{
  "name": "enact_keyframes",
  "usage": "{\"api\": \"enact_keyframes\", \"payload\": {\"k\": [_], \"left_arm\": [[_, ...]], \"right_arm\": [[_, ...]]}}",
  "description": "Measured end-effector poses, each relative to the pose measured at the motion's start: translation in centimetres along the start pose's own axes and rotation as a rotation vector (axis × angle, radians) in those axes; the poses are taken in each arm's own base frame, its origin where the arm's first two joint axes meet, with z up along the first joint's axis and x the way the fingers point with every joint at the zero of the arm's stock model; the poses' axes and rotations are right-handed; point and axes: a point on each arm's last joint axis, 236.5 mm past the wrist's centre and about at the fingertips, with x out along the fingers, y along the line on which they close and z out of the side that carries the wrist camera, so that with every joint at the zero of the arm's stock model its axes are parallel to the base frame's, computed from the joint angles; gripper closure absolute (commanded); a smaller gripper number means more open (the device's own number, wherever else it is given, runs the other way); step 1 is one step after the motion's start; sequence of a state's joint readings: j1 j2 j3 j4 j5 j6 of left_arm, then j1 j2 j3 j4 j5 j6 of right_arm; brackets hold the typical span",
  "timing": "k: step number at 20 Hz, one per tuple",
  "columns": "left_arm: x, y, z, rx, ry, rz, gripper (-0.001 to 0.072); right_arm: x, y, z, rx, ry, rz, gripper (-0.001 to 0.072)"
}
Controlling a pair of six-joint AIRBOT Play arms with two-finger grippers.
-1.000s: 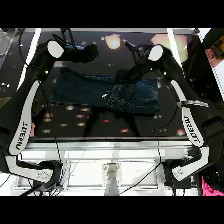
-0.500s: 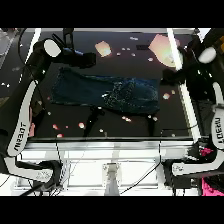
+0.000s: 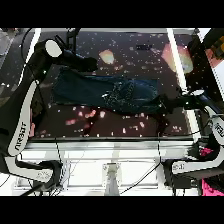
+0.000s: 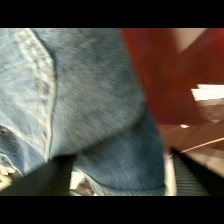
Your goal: Fold the clothes and pants, and hang the long-sleeved shirts on hangers.
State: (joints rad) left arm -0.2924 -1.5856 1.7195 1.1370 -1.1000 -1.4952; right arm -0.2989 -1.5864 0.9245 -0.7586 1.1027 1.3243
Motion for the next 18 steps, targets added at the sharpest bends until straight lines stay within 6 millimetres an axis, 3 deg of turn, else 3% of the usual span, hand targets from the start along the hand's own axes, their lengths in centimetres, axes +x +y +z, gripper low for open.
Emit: {"api": "enact_keyframes", "payload": {"k": [3,5,6,8,10,14,16,18], "left_arm": [[0.8,0.3,-0.9,-0.006,0.039,0.0,0.0596],[2.2,0.6,-2.5,-0.015,0.104,-0.002,0.0601],[3.1,0.7,-3.4,-0.03,0.14,-0.003,0.0673],[5.6,0.5,-5.8,-0.043,0.229,-0.008,0.0698],[8.4,-0.5,-8.5,-0.047,0.32,-0.018,0.0699],[13.9,-4.6,-14.7,-0.019,0.481,-0.046,0.0698],[16.2,-7.7,-17.4,0.001,0.524,-0.078,0.0699],[18.0,-10.8,-19.0,0.018,0.517,-0.114,0.07]], "right_arm": [[0.9,0.8,0.4,-0.012,-0.022,0.014,0.069],[-0.5,2.6,1.3,-0.034,-0.082,0.047,0.069],[-1.9,3.6,1.9,-0.049,-0.124,0.065,0.069],[-5.8,5.5,2.5,-0.096,-0.193,0.095,0.0691],[-11.0,7.0,3.2,-0.161,-0.283,0.094,0.069],[-21.2,10.4,3.4,-0.3,-0.43,0.07,0.0691],[-24.7,12.3,2.8,-0.368,-0.472,0.056,0.0691],[-26.2,13.9,1.8,-0.427,-0.471,0.05,0.0691]]}}
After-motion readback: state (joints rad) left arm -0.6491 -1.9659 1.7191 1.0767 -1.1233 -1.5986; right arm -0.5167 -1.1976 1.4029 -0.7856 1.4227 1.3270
